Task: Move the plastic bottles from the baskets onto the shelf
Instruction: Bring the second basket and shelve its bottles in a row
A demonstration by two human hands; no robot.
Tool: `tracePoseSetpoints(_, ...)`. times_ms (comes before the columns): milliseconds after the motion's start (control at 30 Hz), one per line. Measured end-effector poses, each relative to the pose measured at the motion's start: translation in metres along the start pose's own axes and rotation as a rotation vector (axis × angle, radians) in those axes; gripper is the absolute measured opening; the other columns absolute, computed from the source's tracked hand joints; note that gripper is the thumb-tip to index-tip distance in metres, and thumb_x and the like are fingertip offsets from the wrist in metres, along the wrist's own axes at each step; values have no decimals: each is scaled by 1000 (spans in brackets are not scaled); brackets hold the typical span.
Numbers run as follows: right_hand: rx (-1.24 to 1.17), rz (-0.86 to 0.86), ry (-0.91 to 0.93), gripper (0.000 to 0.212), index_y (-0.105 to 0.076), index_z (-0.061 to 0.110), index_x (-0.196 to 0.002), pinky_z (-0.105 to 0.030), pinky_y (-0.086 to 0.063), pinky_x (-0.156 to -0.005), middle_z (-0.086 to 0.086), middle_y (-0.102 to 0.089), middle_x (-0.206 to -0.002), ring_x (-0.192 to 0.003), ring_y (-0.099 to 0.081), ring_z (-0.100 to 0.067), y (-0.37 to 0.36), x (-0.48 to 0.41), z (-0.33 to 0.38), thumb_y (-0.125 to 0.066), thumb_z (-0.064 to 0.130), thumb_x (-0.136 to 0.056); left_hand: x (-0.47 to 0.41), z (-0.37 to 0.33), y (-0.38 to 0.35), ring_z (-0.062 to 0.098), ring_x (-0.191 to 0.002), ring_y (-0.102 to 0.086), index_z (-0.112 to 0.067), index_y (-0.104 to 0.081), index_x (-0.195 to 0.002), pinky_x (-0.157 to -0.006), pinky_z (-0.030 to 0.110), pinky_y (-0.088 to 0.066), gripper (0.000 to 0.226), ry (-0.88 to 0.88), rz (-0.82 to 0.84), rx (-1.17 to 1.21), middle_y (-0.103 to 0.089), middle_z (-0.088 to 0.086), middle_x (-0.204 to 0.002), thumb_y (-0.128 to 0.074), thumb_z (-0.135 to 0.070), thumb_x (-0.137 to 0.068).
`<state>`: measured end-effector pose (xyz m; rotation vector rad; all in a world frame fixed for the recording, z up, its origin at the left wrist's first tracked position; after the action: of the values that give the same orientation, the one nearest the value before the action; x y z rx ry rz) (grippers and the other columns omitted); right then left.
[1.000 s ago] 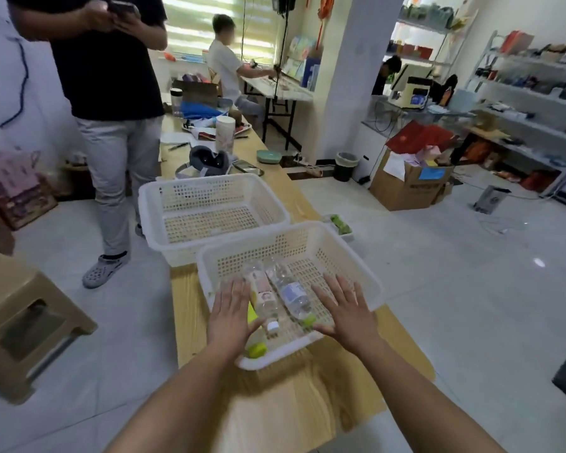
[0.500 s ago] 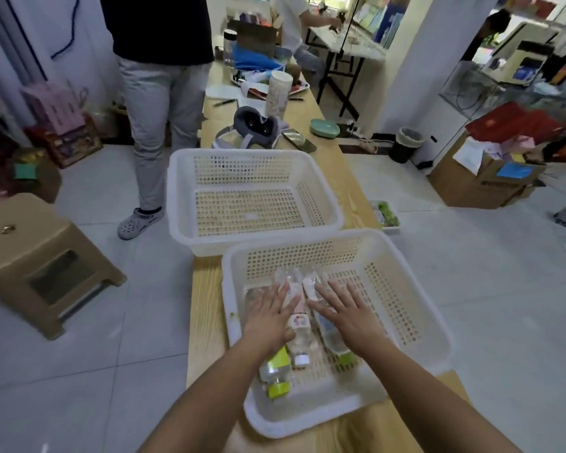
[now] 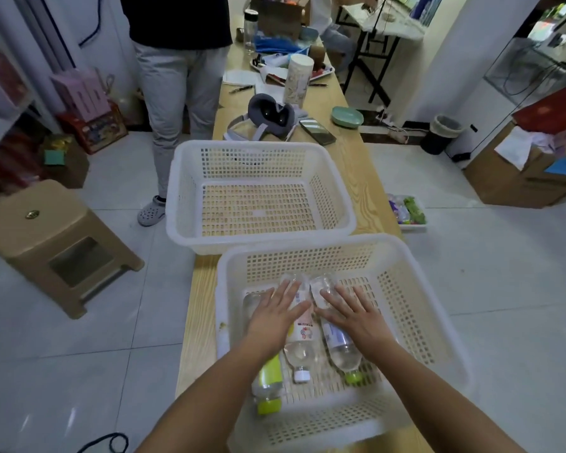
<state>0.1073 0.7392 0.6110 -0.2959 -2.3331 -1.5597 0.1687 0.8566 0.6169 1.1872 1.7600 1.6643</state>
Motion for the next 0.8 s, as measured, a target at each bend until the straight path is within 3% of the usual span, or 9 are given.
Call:
tracePoseSetpoints(67, -1, -51, -2, 111, 18, 41, -142, -49, 15, -115, 4, 40, -147, -142, 20, -25, -6, -2, -3, -69, 12, -80, -8, -2, 4, 23, -145, 24, -29, -12, -152, -117, 43, 11, 86, -40, 13, -72, 26, 2, -158, -60, -4, -85)
tracePoseSetpoints(133, 11, -52, 12, 118, -5, 40, -146, -48, 6, -115, 1, 28, -155, -147, -5, -27, -14, -5, -6, -83, 13, -63, -19, -3, 6, 25, -146, 21, -22, -12, -153, -116, 42, 12, 73, -85, 25, -171, 23, 3, -159, -49, -7, -92)
tracePoseSetpoints(233, -15, -130, 66, 112, -33, 36, -137, -47, -11, -112, -3, 1, -160, -138, -30, -27, -9, -11, -14, -90, 11, -44, -31, -3, 5, 27, -147, 16, -19, -7, -153, -117, 43, 11, 63, -98, 92, -243, 14, 5, -161, -36, -10, -99)
tracePoseSetpoints(300, -13, -160, 103, 106, -37, 34, -136, -47, -13, -111, -6, -22, -154, -134, -34, -31, -10, -10, -16, -86, 9, -45, -35, -5, 4, 29, -148, 12, -25, -6, -153, -119, 44, 6, 68, -98, 128, -275, 10, 7, -161, -42, -10, -97)
tracePoseSetpoints(367, 11, -159, 128, 103, -40, 32, -135, -48, -12, -113, -8, -32, -147, -131, -41, -35, -21, -5, -16, -83, 8, -45, -37, -7, 3, 31, -147, 11, -33, -7, -153, -119, 45, 2, 75, -98, 152, -288, 9, 9, -161, -49, -11, -95)
tracePoseSetpoints(500, 34, -205, 200, 98, -44, 23, -128, -48, -9, -114, -7, -38, -139, -125, -38, -37, -35, 10, -13, -84, 13, -39, -38, -4, 4, 33, -147, 6, -29, -32, -144, -119, 47, -3, 59, -81, 140, -285, 3, 11, -161, -55, -13, -93)
tracePoseSetpoints(667, 25, -269, 314, 96, -44, 24, -121, -42, -15, -113, 0, -42, -132, -120, -42, -31, -24, -1, -11, -87, 17, -35, -38, 0, 0, 36, -147, 4, -24, -33, -141, -118, 52, -6, 50, -34, 155, -303, 3, 12, -160, -52, -15, -95)
tracePoseSetpoints(733, 30, -262, 365, 87, -44, 25, -117, -39, -23, -110, 2, -50, -129, -121, -44, -25, -18, -11, -11, -89, 24, -43, -33, 0, -1, 39, -146, -1, -25, -36, -138, -116, 54, -15, 51, -14, 173, -281, -2, 11, -160, -56, -15, -92)
tracePoseSetpoints(800, 14, -241, 406, 78, -44, 27, -114, -37, -25, -108, 5, -59, -125, -121, -50, -21, -15, -17, -10, -89, 31, -51, -29, 0, 6, 45, -140, -24, -27, -49, -126, -105, 56, -37, 55, 20, 131, -255, -25, 9, -156, -73, -17, -77)
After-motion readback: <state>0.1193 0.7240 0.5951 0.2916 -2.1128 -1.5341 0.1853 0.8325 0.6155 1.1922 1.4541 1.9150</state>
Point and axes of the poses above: each hand's wrist, its own x-axis away from the middle knuckle, its own y-axis out of the back of the hand, z = x × y, the point moved 10 cm from there along -x, towards the middle knuckle
